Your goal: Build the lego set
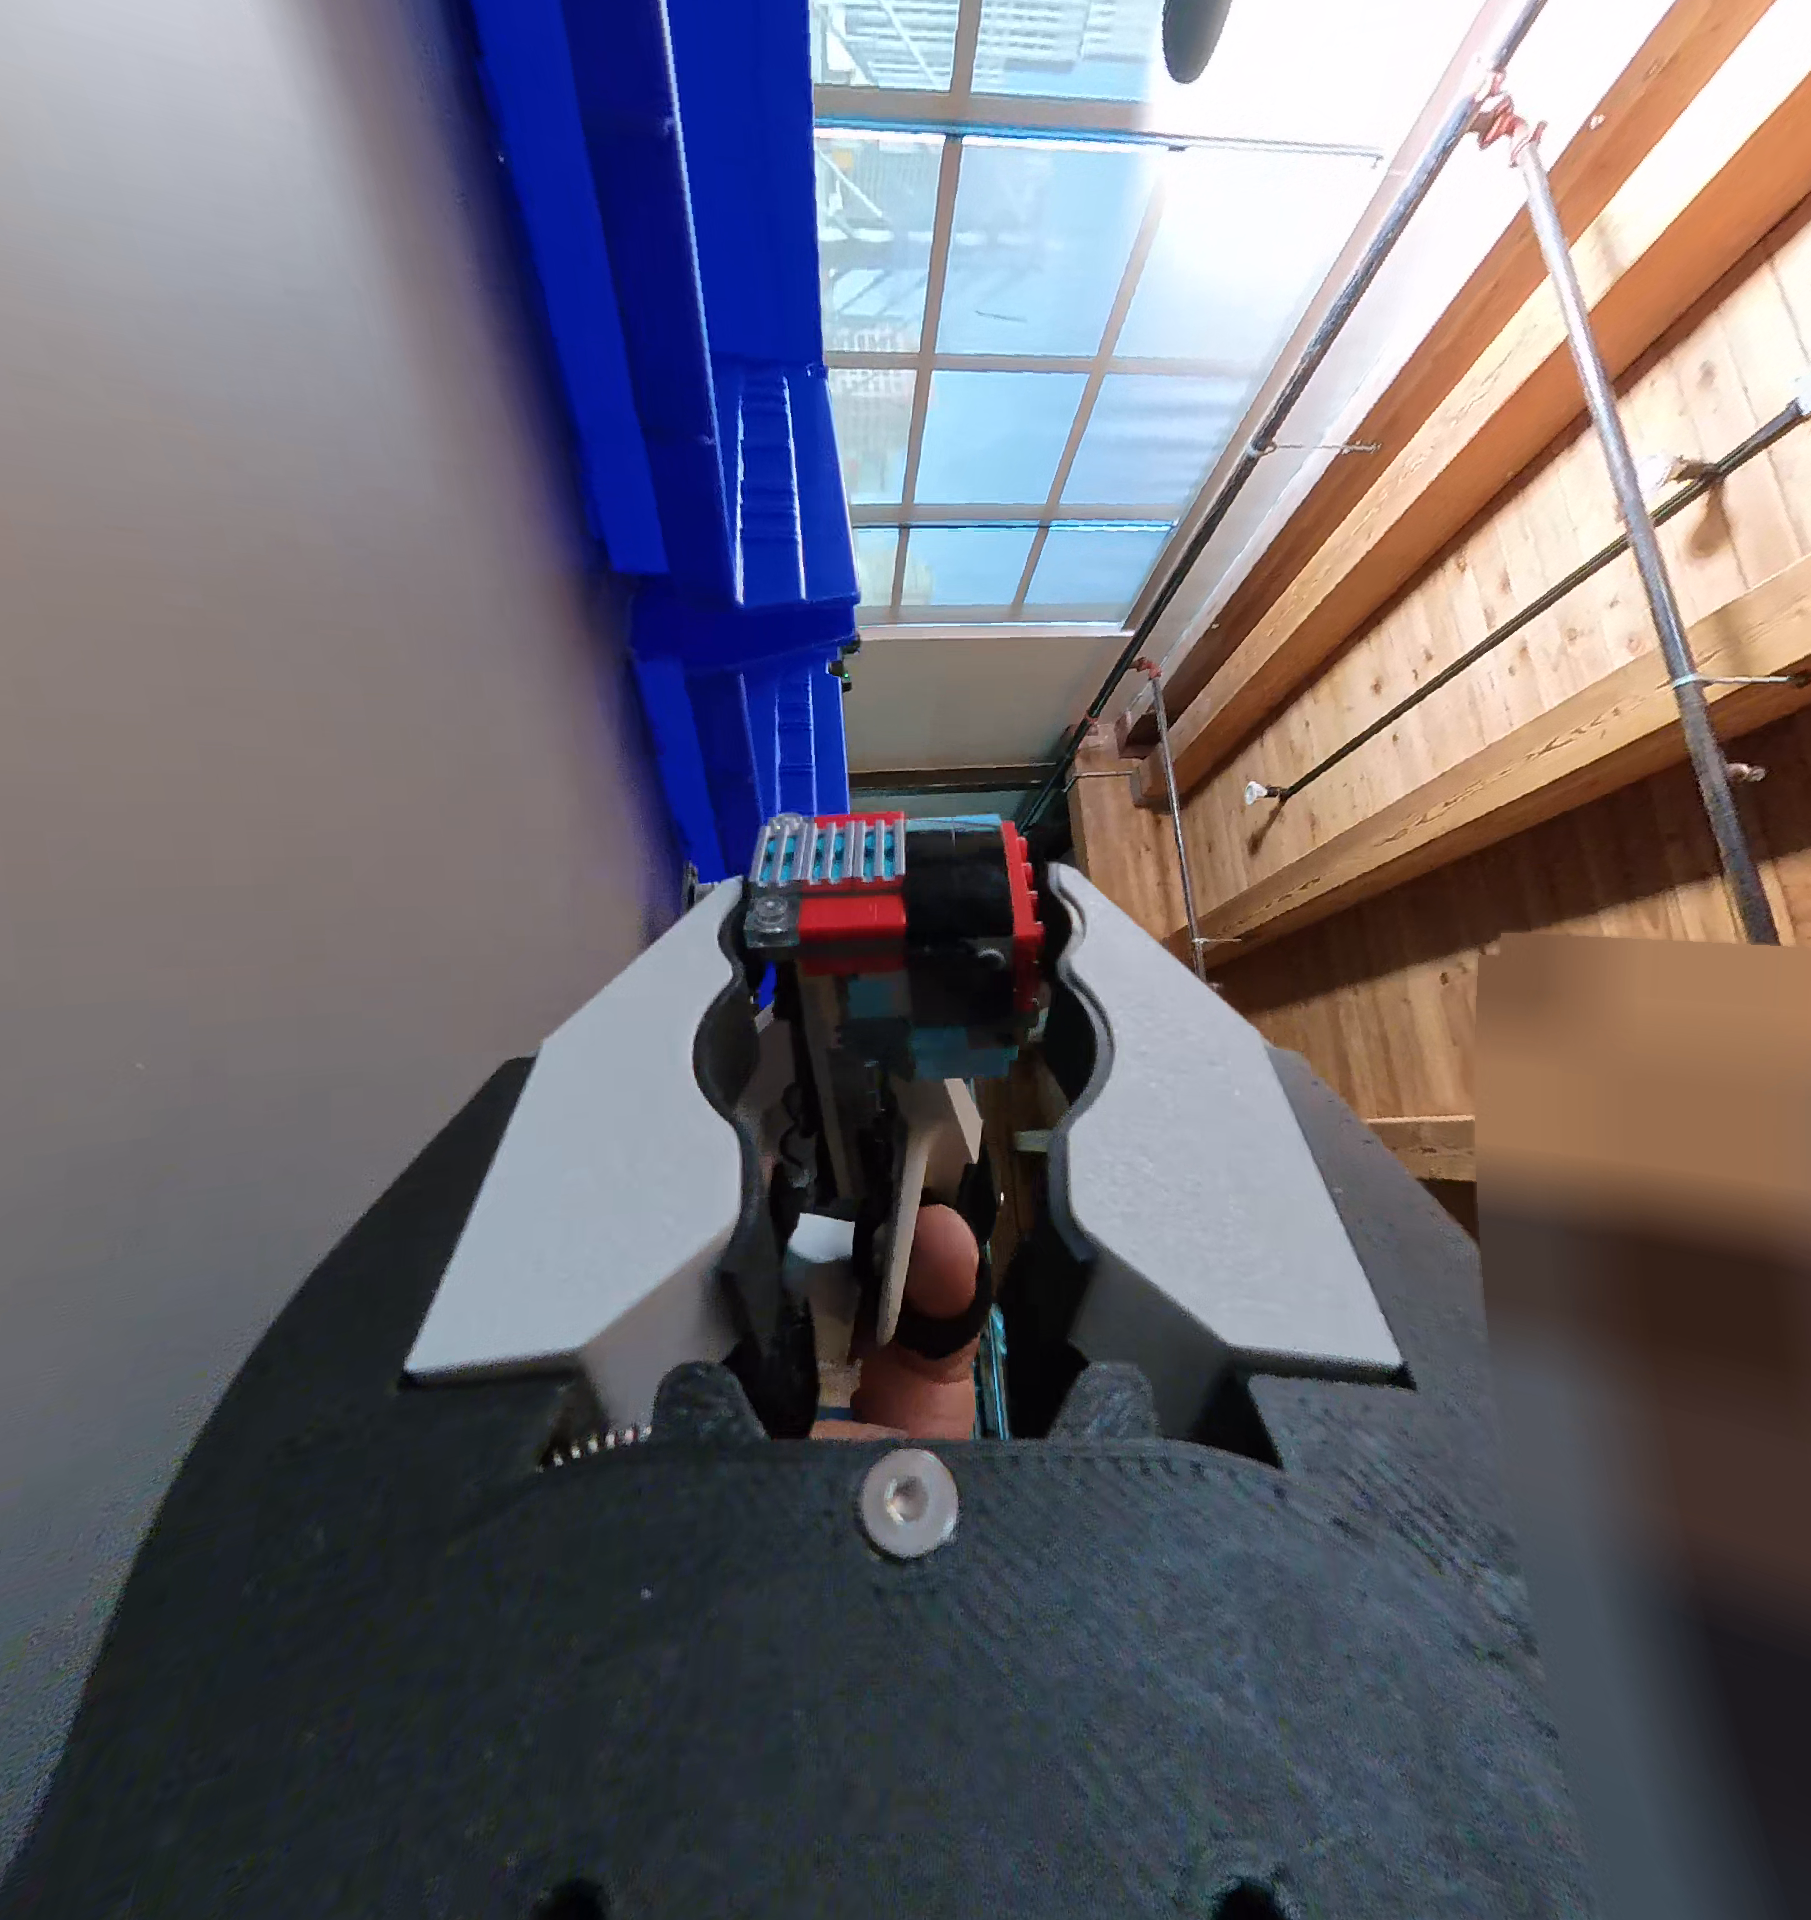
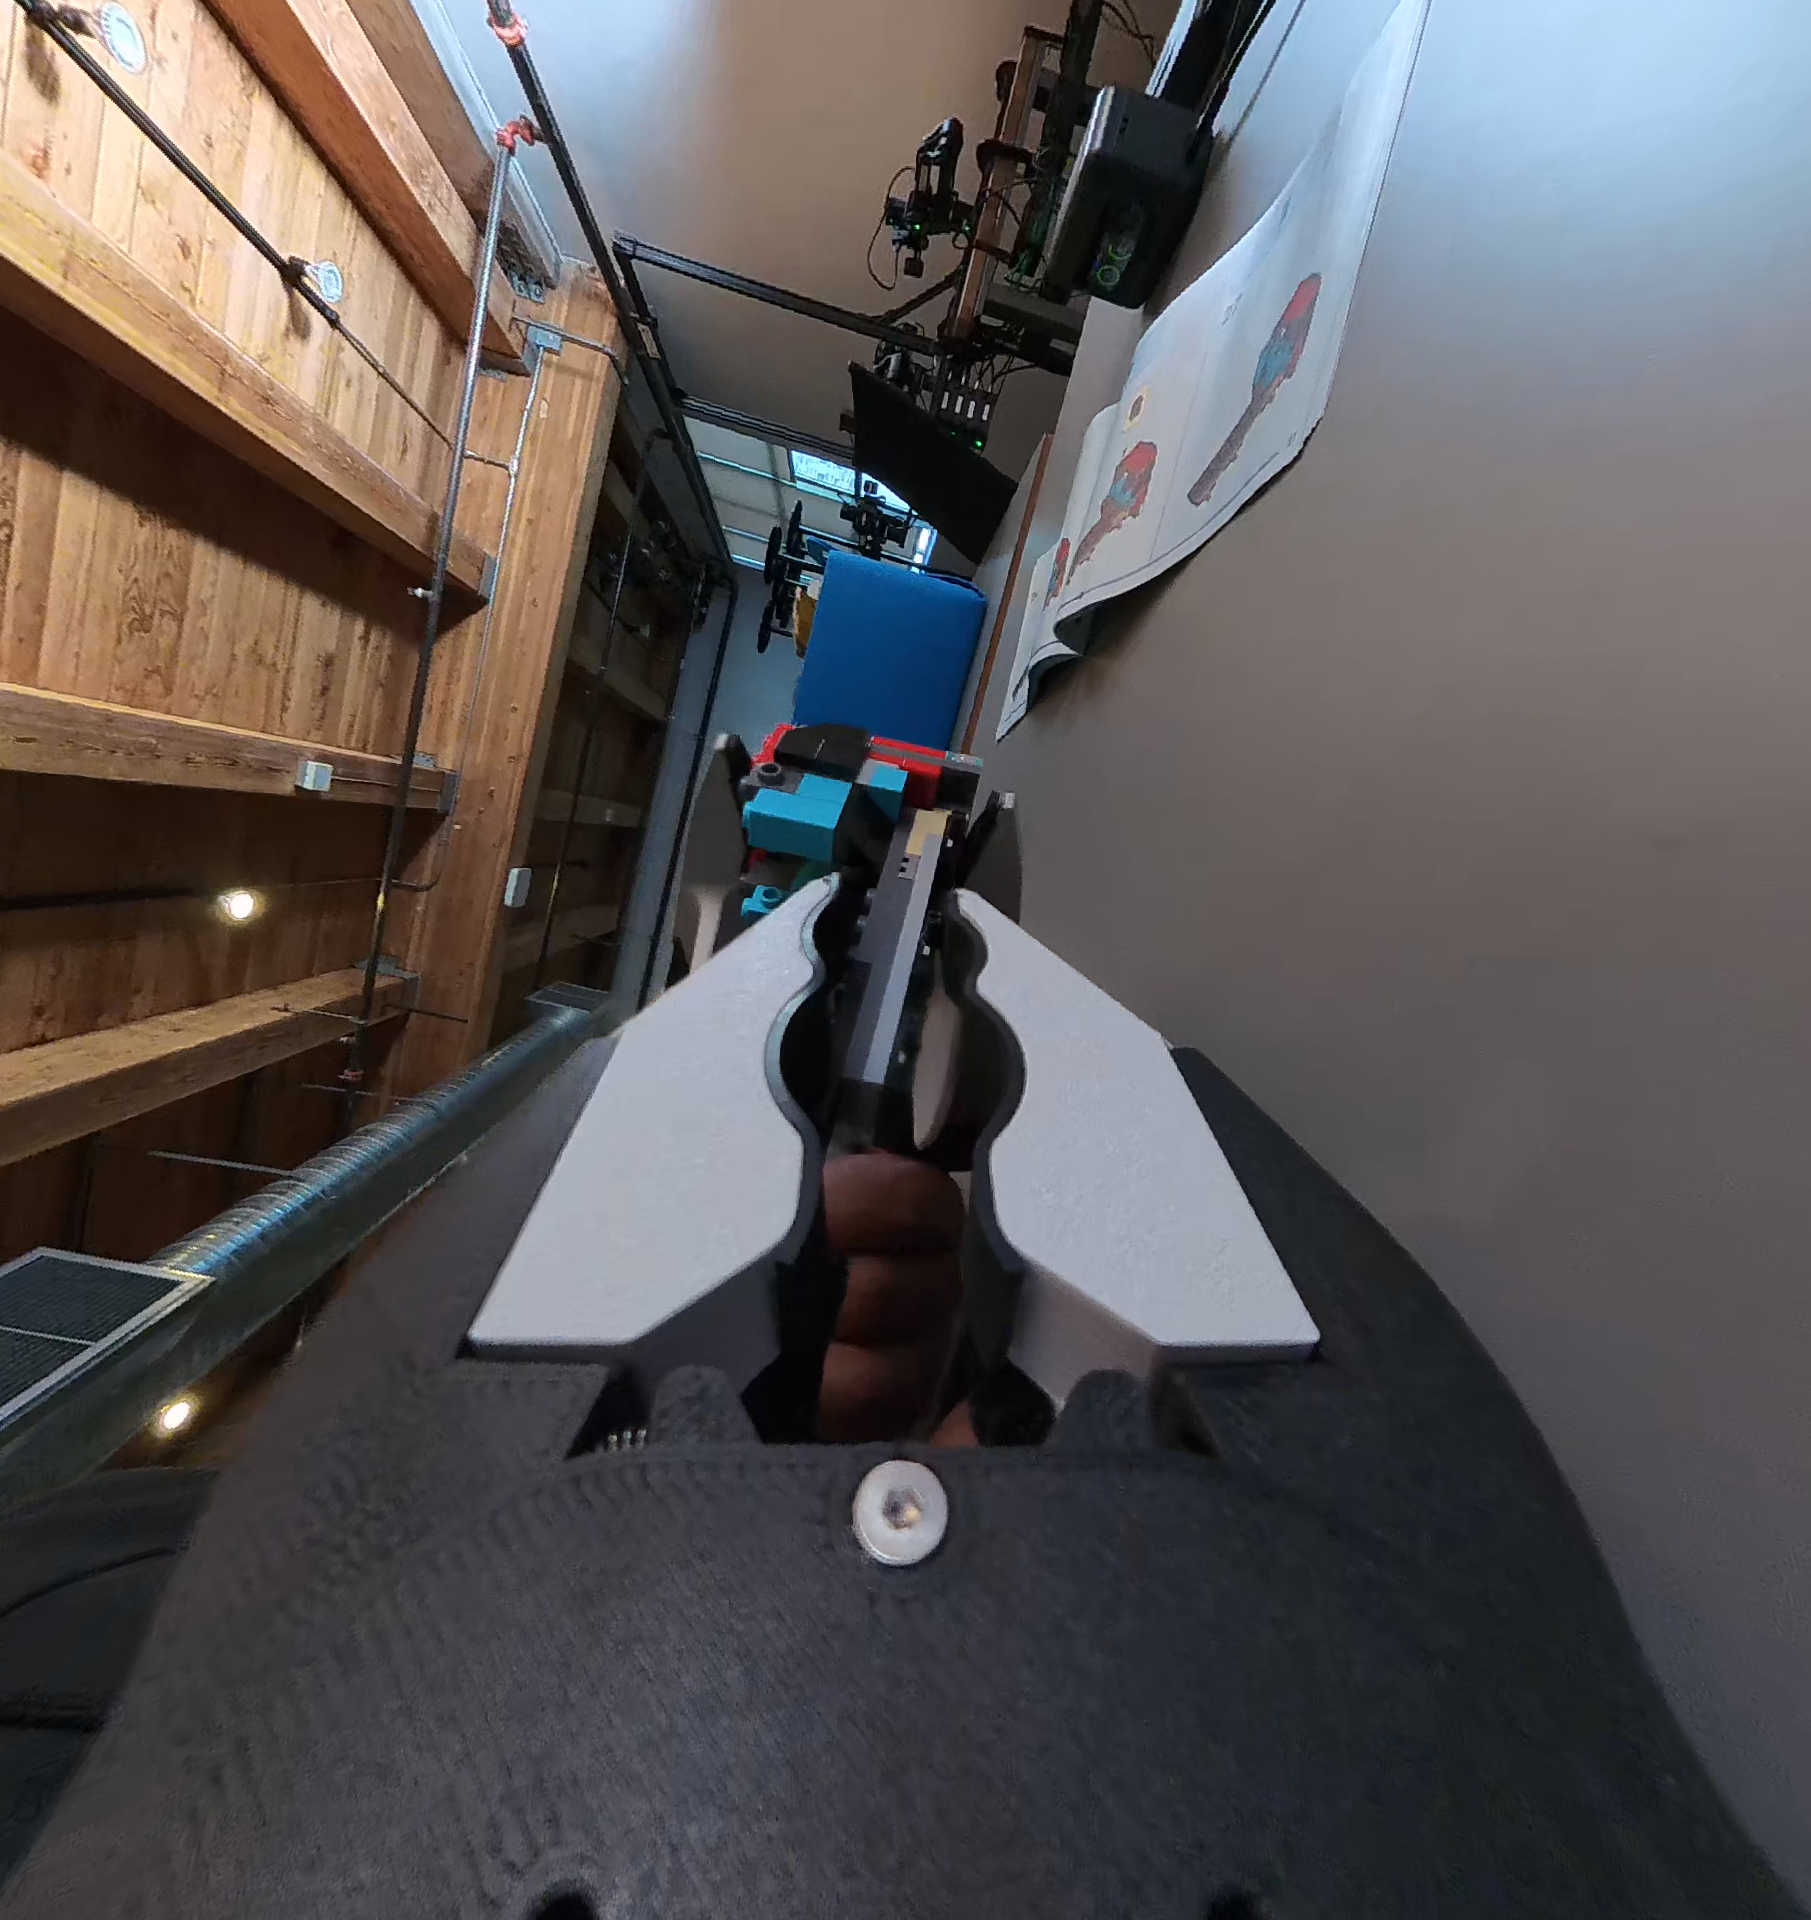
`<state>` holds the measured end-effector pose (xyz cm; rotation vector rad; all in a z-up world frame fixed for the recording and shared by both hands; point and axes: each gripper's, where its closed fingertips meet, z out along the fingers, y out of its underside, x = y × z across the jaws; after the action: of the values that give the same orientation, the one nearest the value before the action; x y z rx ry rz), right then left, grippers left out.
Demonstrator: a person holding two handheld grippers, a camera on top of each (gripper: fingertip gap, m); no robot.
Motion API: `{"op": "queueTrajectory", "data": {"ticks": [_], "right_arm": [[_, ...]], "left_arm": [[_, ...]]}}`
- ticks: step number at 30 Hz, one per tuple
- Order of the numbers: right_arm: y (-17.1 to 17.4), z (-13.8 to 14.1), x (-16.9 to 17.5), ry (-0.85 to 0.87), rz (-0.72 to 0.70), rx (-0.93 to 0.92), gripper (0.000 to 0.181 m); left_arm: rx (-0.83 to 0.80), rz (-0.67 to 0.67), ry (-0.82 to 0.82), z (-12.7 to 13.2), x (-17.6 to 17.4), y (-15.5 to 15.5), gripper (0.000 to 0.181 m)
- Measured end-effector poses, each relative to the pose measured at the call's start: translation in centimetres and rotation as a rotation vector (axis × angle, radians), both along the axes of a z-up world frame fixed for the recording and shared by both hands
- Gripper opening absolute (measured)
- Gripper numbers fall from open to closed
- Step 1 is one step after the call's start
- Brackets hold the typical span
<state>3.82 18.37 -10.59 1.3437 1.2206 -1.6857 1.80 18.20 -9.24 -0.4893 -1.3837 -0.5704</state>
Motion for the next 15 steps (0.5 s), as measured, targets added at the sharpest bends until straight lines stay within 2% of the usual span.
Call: {"op": "queueTrajectory", "data": {"ticks": [6, 9, 15], "right_arm": [[0.6, 0.3, -0.2, -0.055, -0.06, -0.07, 0.039], [0.0, 0.2, 0.3, -0.055, -0.065, -0.058, 0.038], [-0.2, -0.4, 0.3, -0.071, -0.078, -0.052, 0.026]], "left_arm": [[-0.003, 0.134, -0.012, -0.1, -0.7, -1.5, 0.053], [-0.025, 0.18, -0.006, 0.0, -0.8, -1.9, 0.053], [-0.056, 0.174, 0.007, 0.0, -0.4, -1.1, 0.053]]}}
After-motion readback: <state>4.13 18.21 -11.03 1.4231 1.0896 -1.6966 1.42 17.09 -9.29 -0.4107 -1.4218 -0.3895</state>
